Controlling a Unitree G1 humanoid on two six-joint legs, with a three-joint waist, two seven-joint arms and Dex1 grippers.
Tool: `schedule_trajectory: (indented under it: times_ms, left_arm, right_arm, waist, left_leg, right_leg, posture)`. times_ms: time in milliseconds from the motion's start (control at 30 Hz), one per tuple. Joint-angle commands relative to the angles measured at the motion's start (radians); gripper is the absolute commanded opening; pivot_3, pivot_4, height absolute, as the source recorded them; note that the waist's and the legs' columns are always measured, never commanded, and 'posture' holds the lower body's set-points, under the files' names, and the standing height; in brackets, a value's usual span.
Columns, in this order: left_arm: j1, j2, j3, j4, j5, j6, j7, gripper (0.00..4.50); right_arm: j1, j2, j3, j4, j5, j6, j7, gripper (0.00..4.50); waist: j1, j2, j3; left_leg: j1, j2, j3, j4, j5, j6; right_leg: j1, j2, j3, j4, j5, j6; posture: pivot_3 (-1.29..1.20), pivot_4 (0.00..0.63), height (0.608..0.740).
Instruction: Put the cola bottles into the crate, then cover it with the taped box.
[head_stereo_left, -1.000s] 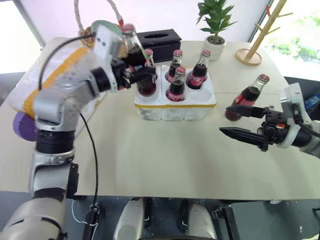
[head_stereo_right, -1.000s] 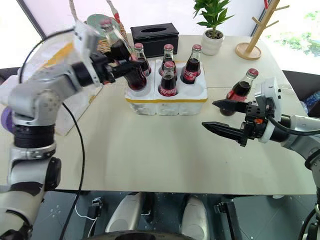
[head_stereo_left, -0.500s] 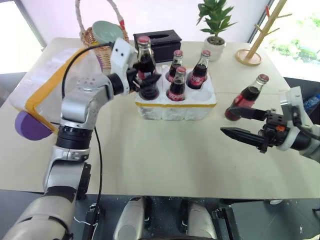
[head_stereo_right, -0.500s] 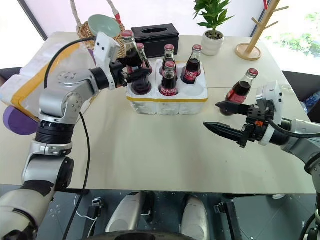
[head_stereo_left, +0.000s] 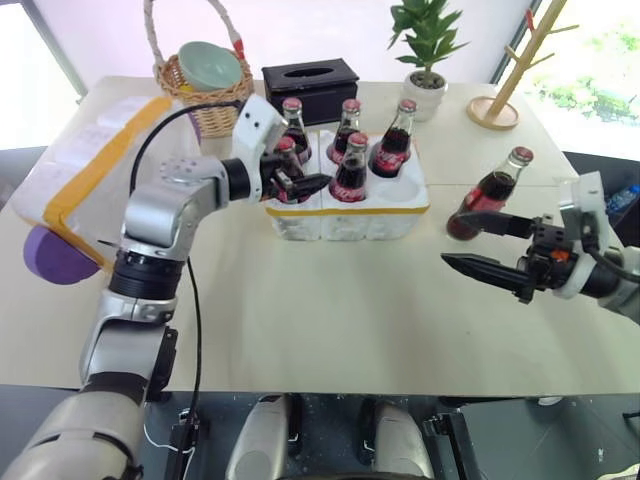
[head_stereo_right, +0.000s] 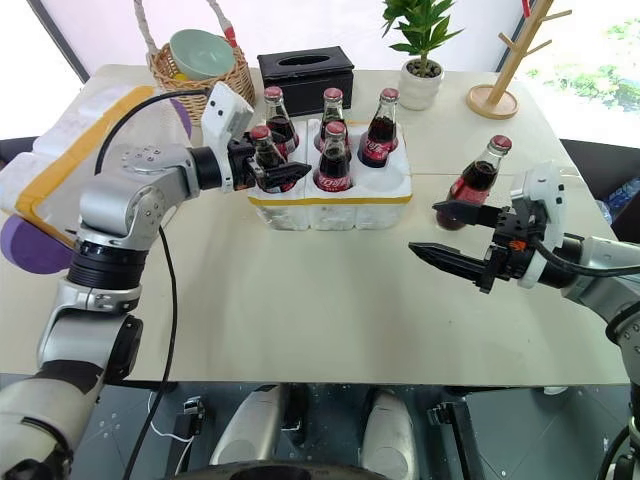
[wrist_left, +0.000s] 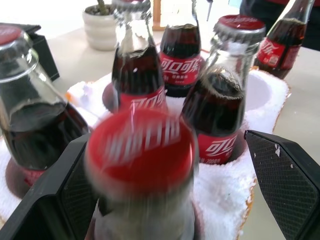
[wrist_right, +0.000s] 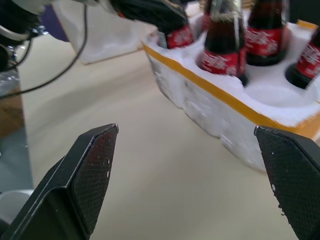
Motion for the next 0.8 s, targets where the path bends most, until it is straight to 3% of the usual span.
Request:
schedule_trajectory:
  times_ms: [33,200,300,367,567,800]
  left_arm:
    - [0.028,0.101,0.154,-0.157,-0.147,0.04,-0.094,4.47]
    - [0.202,0.319,0.315,-0.34,-0.46,0.246,-0.307,4.47]
    - [0.337,0.387,0.29,-0.438,-0.485,0.256,-0.337,4.47]
    - [0.382,0.384,0.241,-0.473,-0.438,0.218,-0.3,4.47]
    - [0.394,0.258,0.124,-0.48,-0.334,0.138,-0.146,4.47]
    - [0.364,0.208,0.096,-0.471,-0.316,0.108,-0.096,4.47]
  right_arm:
    - [0.013,0.018,-0.064,0.038,-0.059,-0.045,-0.06,4.5]
    - [0.074,0.059,-0.144,0.061,-0.088,-0.049,-0.129,4.5]
    - [0.075,0.099,-0.152,0.096,-0.14,-0.087,-0.197,4.5]
    - [0.048,0.13,-0.136,0.124,-0.173,-0.119,-0.24,4.5]
    - [-0.119,0.224,-0.058,0.278,-0.222,-0.172,-0.309,4.5]
    - [-0.247,0.271,0.027,0.461,-0.293,-0.258,-0.28,4.5]
  waist:
    - [-0.006,0.0,0.0]
    - [-0.005,0.001,0.0]
    - [0.003,0.002,-0.001]
    - [0.008,0.002,-0.001]
    - [-0.002,0.002,-0.001]
    - [-0.003,0.002,-0.001]
  left_leg:
    - [0.0,0.0,0.001,0.0,0.0,0.0]
    - [0.001,0.001,0.001,-0.001,0.001,-0.001]
    - [0.002,0.0,0.001,-0.001,0.0,-0.002]
    - [0.002,0.0,0.0,0.0,-0.003,0.001]
    - [0.002,0.001,0.0,-0.001,0.0,0.001]
    - [0.001,0.001,0.001,-0.004,0.006,-0.003]
  right_leg:
    - [-0.001,0.0,0.0,0.0,0.0,0.0]
    - [0.0,0.001,0.0,0.001,0.0,0.0]
    - [0.001,0.001,0.001,0.0,0.0,0.0]
    - [0.002,0.001,0.001,-0.001,0.0,-0.001]
    - [0.001,0.001,0.002,-0.002,0.003,-0.005]
    - [-0.001,0.003,0.002,0.0,0.003,-0.003]
  posture:
    - [0.0,0.15,0.736]
    - [0.0,0.15,0.736]
    - [0.0,0.15,0.736]
    - [0.0,0.15,0.736]
    - [0.0,0.15,0.736]
    - [0.0,0.15,0.736]
